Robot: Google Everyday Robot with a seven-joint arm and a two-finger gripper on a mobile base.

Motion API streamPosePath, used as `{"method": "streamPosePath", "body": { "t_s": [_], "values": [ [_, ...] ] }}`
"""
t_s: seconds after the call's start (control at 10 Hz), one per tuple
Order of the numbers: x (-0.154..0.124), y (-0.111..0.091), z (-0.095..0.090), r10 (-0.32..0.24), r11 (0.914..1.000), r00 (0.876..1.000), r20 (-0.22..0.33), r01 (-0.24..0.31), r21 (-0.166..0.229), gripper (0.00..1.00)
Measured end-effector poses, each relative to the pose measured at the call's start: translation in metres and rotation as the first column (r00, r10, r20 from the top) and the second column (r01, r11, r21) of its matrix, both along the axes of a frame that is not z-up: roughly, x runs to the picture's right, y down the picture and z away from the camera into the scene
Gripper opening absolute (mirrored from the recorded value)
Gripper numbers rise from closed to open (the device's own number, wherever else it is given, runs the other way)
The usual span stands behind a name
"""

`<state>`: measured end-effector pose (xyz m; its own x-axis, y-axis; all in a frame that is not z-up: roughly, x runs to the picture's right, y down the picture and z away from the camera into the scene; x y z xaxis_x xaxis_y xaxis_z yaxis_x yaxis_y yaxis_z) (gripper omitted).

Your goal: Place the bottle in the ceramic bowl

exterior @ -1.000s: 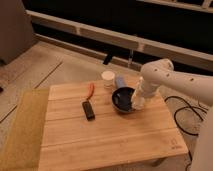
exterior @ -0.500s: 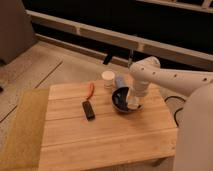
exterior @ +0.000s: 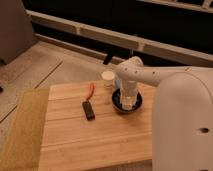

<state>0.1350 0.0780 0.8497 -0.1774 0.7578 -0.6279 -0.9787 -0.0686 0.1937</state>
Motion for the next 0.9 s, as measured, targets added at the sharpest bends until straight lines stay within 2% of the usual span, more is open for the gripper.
{"method": "streamPosePath", "body": {
  "t_s": [0.1,0.2,0.9],
  "values": [
    [-0.0019,-0.0009,0.0032,0.001,1.0000,1.000,0.011,-0.001,0.000,0.27],
    [-0.0019,-0.0010,0.0029,0.002,1.0000,1.000,0.011,-0.002,0.000,0.30],
    [-0.0014,-0.0005,0.0029,0.001,1.0000,1.000,0.011,-0.001,-0.001,0.30]
  ]
}}
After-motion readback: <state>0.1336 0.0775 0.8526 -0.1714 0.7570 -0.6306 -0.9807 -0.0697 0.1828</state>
